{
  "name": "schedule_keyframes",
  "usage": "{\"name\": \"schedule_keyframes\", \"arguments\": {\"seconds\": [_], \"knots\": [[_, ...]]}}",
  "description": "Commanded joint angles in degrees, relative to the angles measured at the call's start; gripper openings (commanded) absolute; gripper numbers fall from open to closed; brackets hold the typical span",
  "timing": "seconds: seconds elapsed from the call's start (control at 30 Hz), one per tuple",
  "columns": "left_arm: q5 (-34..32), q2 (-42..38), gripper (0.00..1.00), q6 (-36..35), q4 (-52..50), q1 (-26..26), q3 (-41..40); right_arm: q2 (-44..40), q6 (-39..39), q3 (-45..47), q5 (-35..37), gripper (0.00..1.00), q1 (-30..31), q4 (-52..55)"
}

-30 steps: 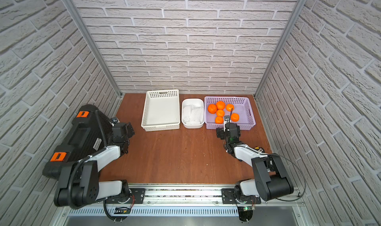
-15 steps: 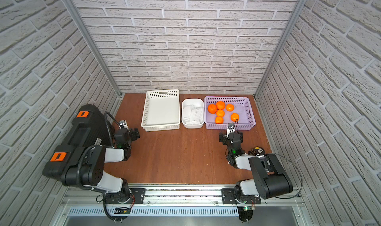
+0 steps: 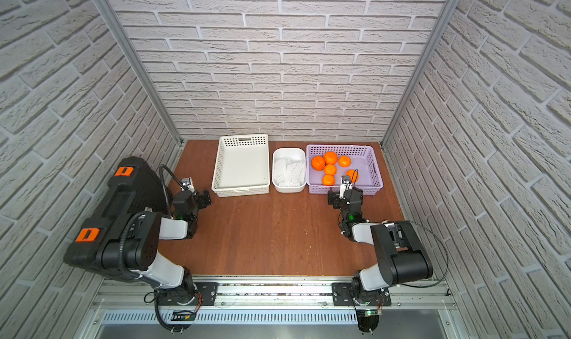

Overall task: Remove foam nets from oranges
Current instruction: Reset both arms

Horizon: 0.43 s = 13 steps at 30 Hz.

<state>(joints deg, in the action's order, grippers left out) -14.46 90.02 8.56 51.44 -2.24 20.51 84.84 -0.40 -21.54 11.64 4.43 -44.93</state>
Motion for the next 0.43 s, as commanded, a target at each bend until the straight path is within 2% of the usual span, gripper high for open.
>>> {"name": "schedule_keyframes", "arguments": {"seconds": [0.0,0.4], "knots": [[0.36,0.24,0.98,-0.82,3.89,-0.18,0.47,-0.70,0.62,0.10,-0.65,0.99,-0.10,-0.91],[0.20,0.29,0.98,-0.84,3.93,-0.09,0.40,-0.46,0.87,-0.58,-2.38,0.99,-0.89,0.08]]}}
